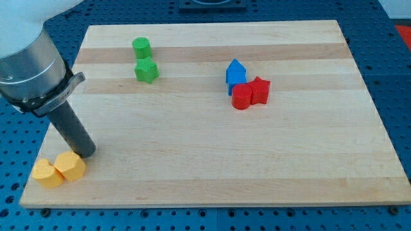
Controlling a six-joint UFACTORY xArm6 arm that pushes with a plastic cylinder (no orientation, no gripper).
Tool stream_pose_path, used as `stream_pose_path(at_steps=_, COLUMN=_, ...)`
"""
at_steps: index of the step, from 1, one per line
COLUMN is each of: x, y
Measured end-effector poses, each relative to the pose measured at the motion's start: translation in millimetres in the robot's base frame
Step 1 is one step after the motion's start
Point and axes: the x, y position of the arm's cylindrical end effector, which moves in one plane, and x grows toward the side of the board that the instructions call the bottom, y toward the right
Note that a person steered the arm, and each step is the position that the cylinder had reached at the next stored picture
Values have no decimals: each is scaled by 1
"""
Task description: Push green star to the top center
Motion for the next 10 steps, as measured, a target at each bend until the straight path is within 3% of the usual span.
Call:
stream_pose_path(at_steps=4, x=-142, y=78)
stream_pose_path(at_steps=8, x=-170, y=53)
stream_pose_path(at_steps=10, x=-189, y=119)
